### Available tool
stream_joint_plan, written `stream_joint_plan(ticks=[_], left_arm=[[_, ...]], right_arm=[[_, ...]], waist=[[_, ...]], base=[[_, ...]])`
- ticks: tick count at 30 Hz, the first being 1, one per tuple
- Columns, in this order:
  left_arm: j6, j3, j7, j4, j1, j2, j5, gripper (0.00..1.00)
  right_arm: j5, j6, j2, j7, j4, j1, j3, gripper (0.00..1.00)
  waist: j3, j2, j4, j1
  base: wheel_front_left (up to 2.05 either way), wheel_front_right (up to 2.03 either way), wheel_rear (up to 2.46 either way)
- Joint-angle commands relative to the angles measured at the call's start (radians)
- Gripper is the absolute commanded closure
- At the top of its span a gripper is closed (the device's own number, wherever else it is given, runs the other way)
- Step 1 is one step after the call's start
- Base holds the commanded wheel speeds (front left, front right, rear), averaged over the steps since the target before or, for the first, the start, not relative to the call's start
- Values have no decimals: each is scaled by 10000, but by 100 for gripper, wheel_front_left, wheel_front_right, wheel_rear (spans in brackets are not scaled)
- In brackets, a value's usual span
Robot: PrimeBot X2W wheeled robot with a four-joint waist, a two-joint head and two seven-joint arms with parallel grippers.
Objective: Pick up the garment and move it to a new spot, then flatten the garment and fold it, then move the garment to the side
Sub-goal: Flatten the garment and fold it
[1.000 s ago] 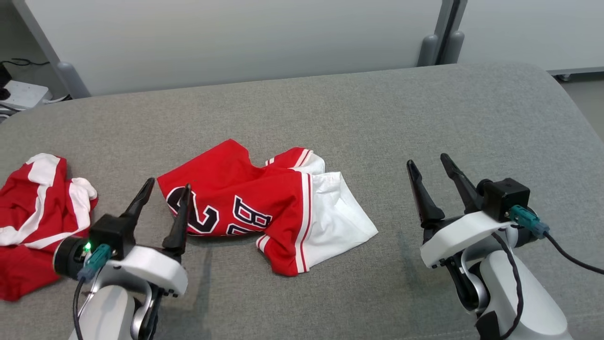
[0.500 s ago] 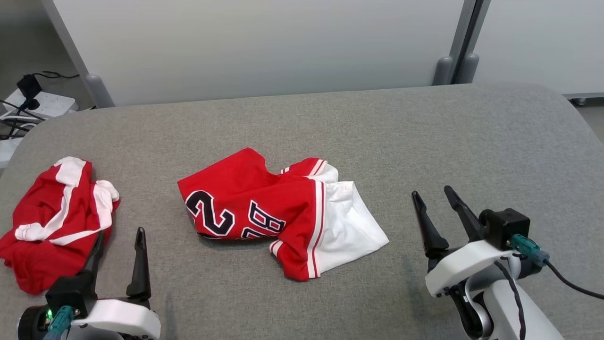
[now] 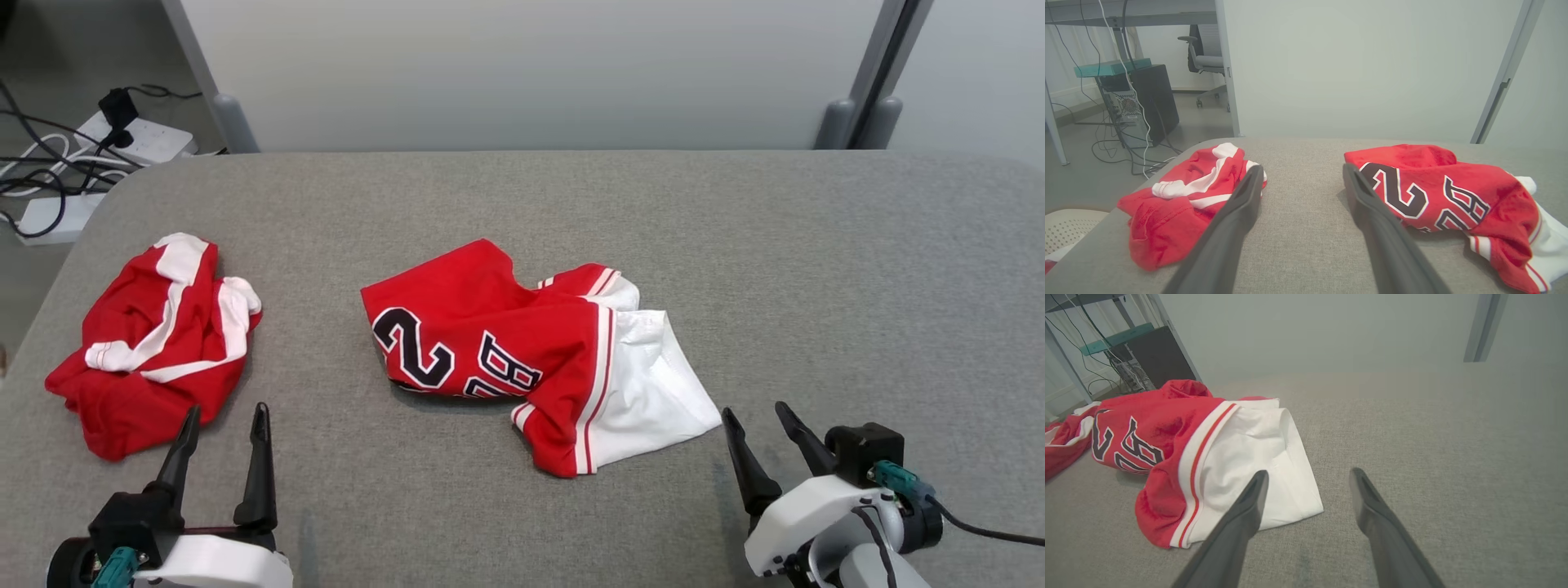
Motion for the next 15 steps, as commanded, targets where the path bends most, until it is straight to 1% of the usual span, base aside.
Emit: stream_joint_plan(ticks=[1, 8, 15], left_arm=[[-76, 232, -105, -337, -399, 114, -17, 0], [-270, -208, -105, -560, -705, 41, -64, 0], [-349, -507, -105, -745, -1009, 25, -144, 0]], right_arm=[[88, 44, 37, -134, -49, -234, 194, 0], [286, 44, 87, -134, 928, -761, -99, 0], [-49, 44, 96, -134, 1958, -1228, -674, 0]], waist=[[215, 0, 265, 0], [756, 0, 1176, 0], [1255, 0, 1952, 0]], base=[[0, 0, 0], [0, 0, 0], [0, 0, 0]])
